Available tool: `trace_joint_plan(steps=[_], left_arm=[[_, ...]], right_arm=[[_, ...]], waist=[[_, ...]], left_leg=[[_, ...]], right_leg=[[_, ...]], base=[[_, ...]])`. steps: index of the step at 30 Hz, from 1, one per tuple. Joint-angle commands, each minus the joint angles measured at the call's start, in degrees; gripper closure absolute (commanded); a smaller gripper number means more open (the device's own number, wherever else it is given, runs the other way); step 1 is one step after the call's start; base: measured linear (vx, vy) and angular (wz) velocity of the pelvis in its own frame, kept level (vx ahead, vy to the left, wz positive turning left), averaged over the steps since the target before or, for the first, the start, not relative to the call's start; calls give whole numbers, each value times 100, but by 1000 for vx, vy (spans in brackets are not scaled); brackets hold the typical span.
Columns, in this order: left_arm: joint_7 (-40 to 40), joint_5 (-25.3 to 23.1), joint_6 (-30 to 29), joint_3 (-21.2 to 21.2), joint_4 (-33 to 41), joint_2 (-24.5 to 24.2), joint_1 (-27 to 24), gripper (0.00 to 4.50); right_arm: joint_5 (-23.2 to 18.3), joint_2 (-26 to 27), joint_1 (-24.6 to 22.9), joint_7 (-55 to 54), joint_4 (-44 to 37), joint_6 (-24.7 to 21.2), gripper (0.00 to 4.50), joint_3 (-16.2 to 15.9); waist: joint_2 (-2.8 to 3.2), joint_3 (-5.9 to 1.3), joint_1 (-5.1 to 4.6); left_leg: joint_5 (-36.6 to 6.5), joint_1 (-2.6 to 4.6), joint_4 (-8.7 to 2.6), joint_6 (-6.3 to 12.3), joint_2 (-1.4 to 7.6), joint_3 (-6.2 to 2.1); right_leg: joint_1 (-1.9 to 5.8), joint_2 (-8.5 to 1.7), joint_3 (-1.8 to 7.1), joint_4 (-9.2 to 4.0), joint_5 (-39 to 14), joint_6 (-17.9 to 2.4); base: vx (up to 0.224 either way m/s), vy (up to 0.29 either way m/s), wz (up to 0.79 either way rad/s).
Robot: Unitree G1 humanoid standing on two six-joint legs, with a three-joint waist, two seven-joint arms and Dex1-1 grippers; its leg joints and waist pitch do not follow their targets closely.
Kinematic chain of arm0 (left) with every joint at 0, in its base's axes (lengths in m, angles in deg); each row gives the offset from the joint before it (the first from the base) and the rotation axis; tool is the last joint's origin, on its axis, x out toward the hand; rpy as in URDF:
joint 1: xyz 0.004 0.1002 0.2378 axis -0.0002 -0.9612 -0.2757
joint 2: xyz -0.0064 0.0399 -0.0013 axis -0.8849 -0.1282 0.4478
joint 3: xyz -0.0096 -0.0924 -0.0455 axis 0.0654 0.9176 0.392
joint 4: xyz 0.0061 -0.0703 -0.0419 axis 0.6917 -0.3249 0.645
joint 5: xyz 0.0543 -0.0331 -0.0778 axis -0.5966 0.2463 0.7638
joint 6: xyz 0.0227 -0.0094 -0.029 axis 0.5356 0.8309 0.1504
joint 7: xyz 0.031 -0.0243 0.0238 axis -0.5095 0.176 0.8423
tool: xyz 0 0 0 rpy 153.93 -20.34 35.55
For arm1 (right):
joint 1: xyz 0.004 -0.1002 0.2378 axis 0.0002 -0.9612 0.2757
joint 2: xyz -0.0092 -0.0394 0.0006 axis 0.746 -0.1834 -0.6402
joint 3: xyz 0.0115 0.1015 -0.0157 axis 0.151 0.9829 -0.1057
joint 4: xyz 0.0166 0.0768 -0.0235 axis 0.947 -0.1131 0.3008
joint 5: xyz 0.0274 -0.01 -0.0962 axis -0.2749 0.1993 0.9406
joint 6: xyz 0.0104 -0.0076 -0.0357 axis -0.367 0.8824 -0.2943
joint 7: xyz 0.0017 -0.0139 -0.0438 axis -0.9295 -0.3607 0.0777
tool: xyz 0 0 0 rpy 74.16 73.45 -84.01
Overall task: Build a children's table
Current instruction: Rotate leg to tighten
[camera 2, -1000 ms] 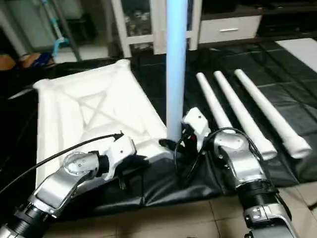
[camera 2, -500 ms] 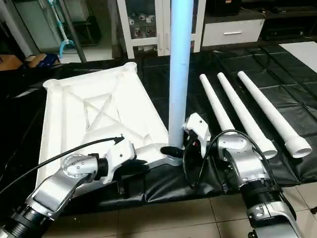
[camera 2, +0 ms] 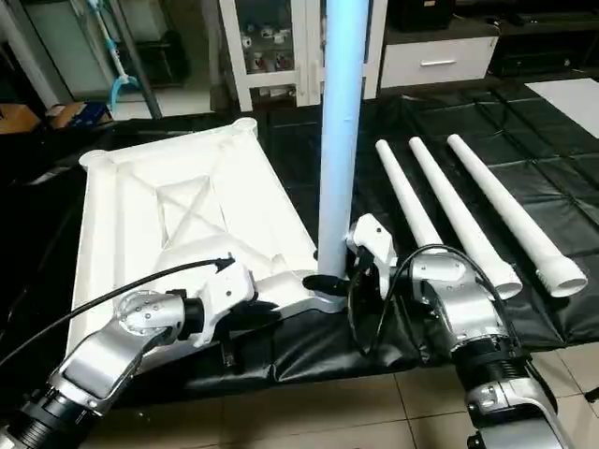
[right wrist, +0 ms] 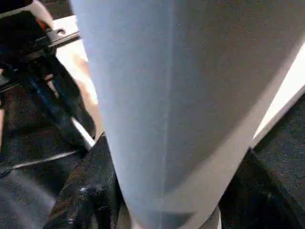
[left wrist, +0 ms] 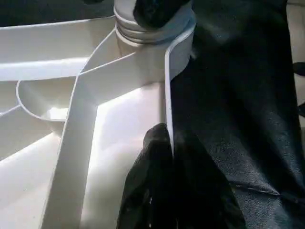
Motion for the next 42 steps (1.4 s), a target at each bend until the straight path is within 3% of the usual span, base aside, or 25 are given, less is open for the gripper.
trace_joint_plan(steps=[1, 7, 10, 11, 13, 14, 15, 16, 19, 23, 24, 26, 27, 30, 32, 35, 38, 41, 42], left_arm=[[203, -48, -125, -292, -94, -109, -162, 450], [-425, -262, -361, -183, -519, 269, 113, 450], [-1451, -457, -622, 124, -1112, 864, 529, 450], [-2055, -530, -648, 345, -1396, 1123, 726, 450], [-2505, -564, -640, 510, -1642, 1324, 913, 450], [-2727, -607, -613, 553, -1795, 1426, 1047, 450], [-2750, -614, -607, 553, -1814, 1437, 1064, 450], [-2791, -648, -591, 547, -1882, 1471, 1129, 450], [-2705, -679, -545, 519, -1926, 1440, 1160, 450], [-2450, -738, -435, 434, -1891, 1267, 1063, 450], [-2336, -722, -372, 392, -1867, 1185, 993, 450], [-2238, -685, -311, 349, -1841, 1112, 938, 450], [-2002, -635, -228, 275, -1724, 957, 809, 450], [-1613, -589, -58, 143, -1537, 705, 614, 450], [-1349, -525, -64, 75, -1346, 548, 473, 450], [-1014, -469, 90, -34, -1142, 351, 331, 450], [-557, -340, 260, -161, -843, 115, 142, 450], [-294, -227, 296, -236, -643, -18, 40, 450], [-226, -212, 300, -252, -589, -56, 15, 450]], right_arm=[[274, 53, 163, -808, 326, -27, 241, 227], [586, 607, 126, -2200, 522, -105, 246, 283], [789, 1188, 193, -3622, 661, -345, 247, 392], [828, 1440, 247, -4149, 732, -412, 248, 453], [896, 1702, 311, -4769, 808, -466, 249, 511], [922, 1964, 360, -5073, 834, -430, 249, 492], [930, 2002, 367, -5109, 835, -415, 250, 484], [896, 2217, 399, -5138, 808, -283, 250, 446], [773, 2430, 413, -4898, 708, -60, 253, 393], [746, 2383, 352, -4522, 472, 75, 253, 337], [639, 2288, 314, -4276, 360, 129, 219, 353], [565, 2209, 293, -4136, 273, 170, 184, 382], [451, 2035, 273, -3869, 134, 199, 184, 432], [334, 1749, 266, -3421, 10, 207, 150, 471], [263, 1503, 257, -3024, -84, 121, 141, 453], [163, 1199, 224, -2449, -226, -12, 113, 380], [34, 759, 136, -1645, -470, -205, 90, 296], [8, 476, 93, -1209, -520, -273, 64, 265], [36, 377, 85, -1092, -498, -274, 64, 236]], waist=[[-119, -301, -15], [-128, -252, -214], [-129, -216, -346], [-107, -222, -360], [-114, -221, -407], [-93, -213, -407], [-71, -185, -445], [-52, -186, -487], [-44, -181, -529], [-64, -253, -525], [-68, -260, -507], [-77, -256, -481], [-80, -267, -468], [-92, -266, -499], [-90, -264, -486], [-88, -287, -443], [-92, -306, -357], [-94, -326, -211], [-71, -346, -157]], left_leg=[[-1982, 59, -517, 306, 423, -224], [-2879, 113, -555, -127, 398, -273], [-3304, 142, -557, -315, 362, -297], [-3369, 152, -554, -351, 351, -321], [-3677, 208, -537, -387, 340, -351], [-3753, 219, -540, -384, 336, -351], [-4022, 235, -566, -415, 333, -373], [-4266, 199, -623, -463, 349, -426], [-4500, 225, -652, -484, 350, -420], [-3729, 78, -620, -307, 354, -416], [-3458, 40, -619, -221, 367, -397], [-3213, 34, -612, -108, 376, -353], [-3158, 35, -605, -59, 373, -348], [-2793, -75, -602, 139, 384, -361], [-2792, -2, -569, 126, 395, -329], [-2518, 1, -545, 228, 399, -311], [-2083, 21, -509, 412, 406, -276], [-1798, 52, -473, 515, 416, -252], [-1317, 22, -448, 652, 421, -257]], right_leg=[[166, -161, 131, -359, -1735, -1184], [73, -160, 117, -450, -2658, -882], [3, -142, 86, -512, -3190, -671], [9, -147, 66, -524, -3314, -599], [-36, -140, 9, -607, -3651, -388], [-48, -137, 1, -628, -3660, -364], [-60, -117, -66, -671, -3700, -304], [19, -93, -123, -634, -3510, -258], [-7, -112, -113, -633, -3266, -334], [72, -224, -5, -574, -2777, -575], [76, -226, 13, -549, -2456, -703], [83, -214, 27, -529, -2151, -858], [101, -215, 27, -525, -2097, -877], [184, -226, 22, -459, -1914, -908], [121, -223, 55, -467, -1920, -989], [144, -211, 67, -427, -1662, -1121], [149, -193, 83, -380, -1198, -1243], [148, -183, 115, -328, -1013, -1340], [184, -176, 103, -263, -538, -1417]], base=[[0, 0, 0], [0, 0, 0], [-17, 2, 0], [-62, 11, -1], [-61, 13, 0], [-60, 18, 0], [-60, 18, 0], [0, 0, 0], [0, 0, 0], [0, 0, 0], [0, 0, 0], [0, 0, 0], [0, 0, 0], [0, 0, 0], [0, 0, 0], [0, 0, 0], [17, -5, 3], [55, -11, 7], [56, -8, 2]])
